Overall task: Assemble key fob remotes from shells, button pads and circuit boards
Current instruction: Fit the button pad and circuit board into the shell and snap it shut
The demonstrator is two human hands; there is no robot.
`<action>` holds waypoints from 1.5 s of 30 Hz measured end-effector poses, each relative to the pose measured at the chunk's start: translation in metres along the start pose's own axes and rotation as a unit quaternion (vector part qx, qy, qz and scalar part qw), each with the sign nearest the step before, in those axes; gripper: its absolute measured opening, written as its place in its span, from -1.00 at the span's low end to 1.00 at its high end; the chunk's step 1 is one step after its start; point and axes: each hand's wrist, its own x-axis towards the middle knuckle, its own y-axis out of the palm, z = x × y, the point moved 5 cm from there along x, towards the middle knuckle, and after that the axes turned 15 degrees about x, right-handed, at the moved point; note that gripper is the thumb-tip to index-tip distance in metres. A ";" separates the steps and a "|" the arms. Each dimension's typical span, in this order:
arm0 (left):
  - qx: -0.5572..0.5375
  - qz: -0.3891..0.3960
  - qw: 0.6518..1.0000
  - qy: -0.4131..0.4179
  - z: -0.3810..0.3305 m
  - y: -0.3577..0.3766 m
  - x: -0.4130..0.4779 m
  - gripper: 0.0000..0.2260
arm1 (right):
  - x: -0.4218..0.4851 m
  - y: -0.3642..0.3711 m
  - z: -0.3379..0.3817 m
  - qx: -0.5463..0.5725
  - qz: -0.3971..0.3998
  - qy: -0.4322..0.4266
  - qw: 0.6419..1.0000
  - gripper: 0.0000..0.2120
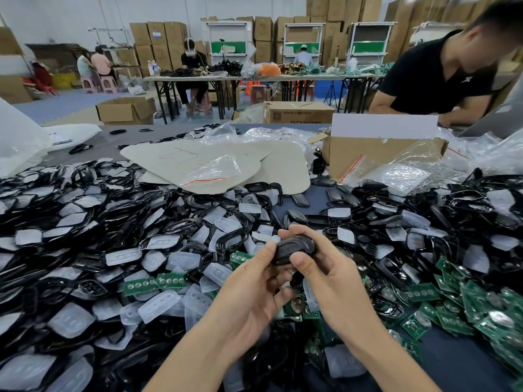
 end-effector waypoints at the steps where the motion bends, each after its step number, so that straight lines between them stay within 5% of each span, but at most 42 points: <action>1: 0.014 -0.018 0.999 0.032 -0.004 -0.002 0.000 -0.72 | 0.001 -0.001 -0.002 -0.002 0.007 0.011 1.000 -0.69; 3: 0.120 -0.058 0.983 0.126 -0.015 -0.006 -0.002 -0.76 | 0.003 -0.001 -0.007 0.031 0.007 0.036 0.999 -0.64; 7: 0.383 -0.117 0.869 0.292 -0.029 -0.006 -0.014 -0.88 | 0.003 -0.002 -0.009 0.167 -0.045 0.054 0.983 -0.72; 14: 0.457 -0.167 0.805 0.339 -0.033 -0.007 -0.020 -0.77 | 0.000 0.002 -0.011 0.176 -0.068 0.037 0.981 -0.79; 19: 0.471 -0.198 0.794 0.330 -0.032 -0.007 -0.020 -0.68 | -0.001 0.007 -0.009 0.173 -0.061 0.024 0.983 -0.77; 28: 0.365 -0.152 0.871 0.290 -0.029 -0.002 -0.020 -0.86 | -0.001 0.009 -0.003 0.079 -0.047 0.000 0.996 -0.80; 45: 0.429 -0.175 0.820 0.335 -0.030 -0.008 -0.021 -0.91 | -0.003 0.001 -0.001 0.114 -0.064 0.038 0.991 -0.82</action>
